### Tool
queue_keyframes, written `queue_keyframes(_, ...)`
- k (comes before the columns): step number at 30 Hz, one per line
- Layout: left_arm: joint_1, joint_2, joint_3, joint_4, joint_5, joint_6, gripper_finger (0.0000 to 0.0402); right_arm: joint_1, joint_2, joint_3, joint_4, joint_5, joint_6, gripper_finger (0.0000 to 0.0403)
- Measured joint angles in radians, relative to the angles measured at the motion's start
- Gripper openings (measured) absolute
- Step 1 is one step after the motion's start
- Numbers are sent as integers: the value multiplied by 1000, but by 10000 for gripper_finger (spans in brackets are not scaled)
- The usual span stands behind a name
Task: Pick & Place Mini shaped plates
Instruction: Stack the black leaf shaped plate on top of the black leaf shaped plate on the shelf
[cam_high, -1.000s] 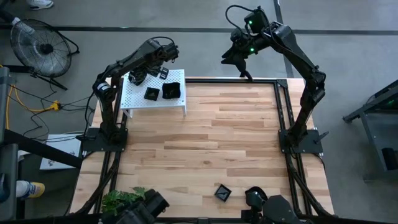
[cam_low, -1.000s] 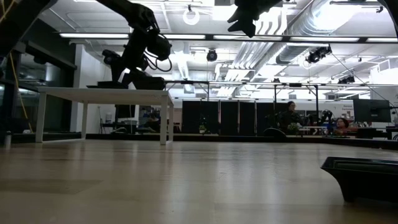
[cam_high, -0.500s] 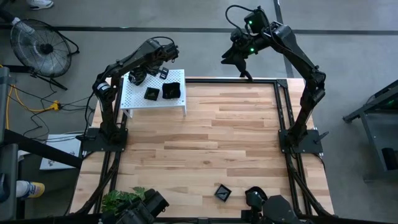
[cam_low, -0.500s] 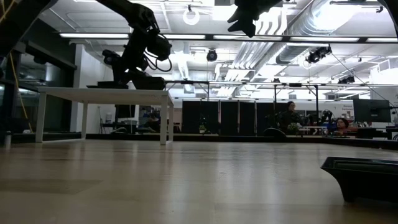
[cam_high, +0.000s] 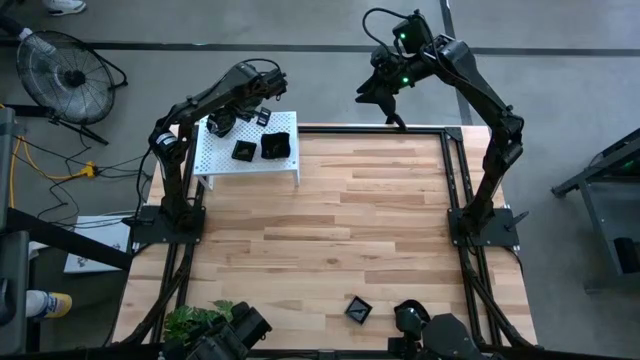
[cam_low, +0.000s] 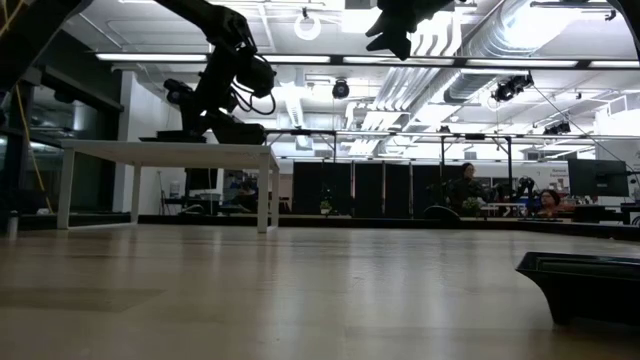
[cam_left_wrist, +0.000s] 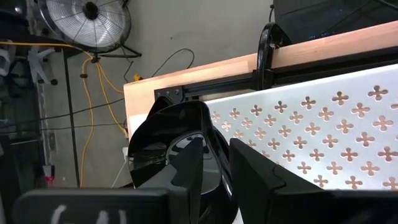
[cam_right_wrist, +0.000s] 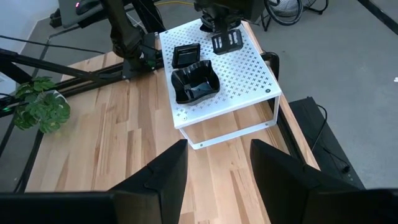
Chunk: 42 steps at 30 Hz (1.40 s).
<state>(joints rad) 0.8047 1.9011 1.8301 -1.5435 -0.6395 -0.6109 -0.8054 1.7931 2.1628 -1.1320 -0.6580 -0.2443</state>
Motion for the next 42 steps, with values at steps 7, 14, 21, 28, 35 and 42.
queue_keyframes(7,0,0,0,0,-6,0,75,0,0,0,0,0,0,169)
queue_keyframes(14,0,-1,-59,18,27,-26,74,0,0,0,0,0,0,169)
queue_keyframes(21,0,-1,-72,23,27,-49,74,0,0,0,0,0,0,169)
queue_keyframes(28,0,-1,-42,23,18,-47,74,0,0,0,0,0,0,169)
queue_keyframes(35,0,-1,-36,22,2,-22,74,0,0,0,0,0,3,169)
queue_keyframes(42,0,-1,-37,18,1,-14,74,0,0,0,0,0,4,169)
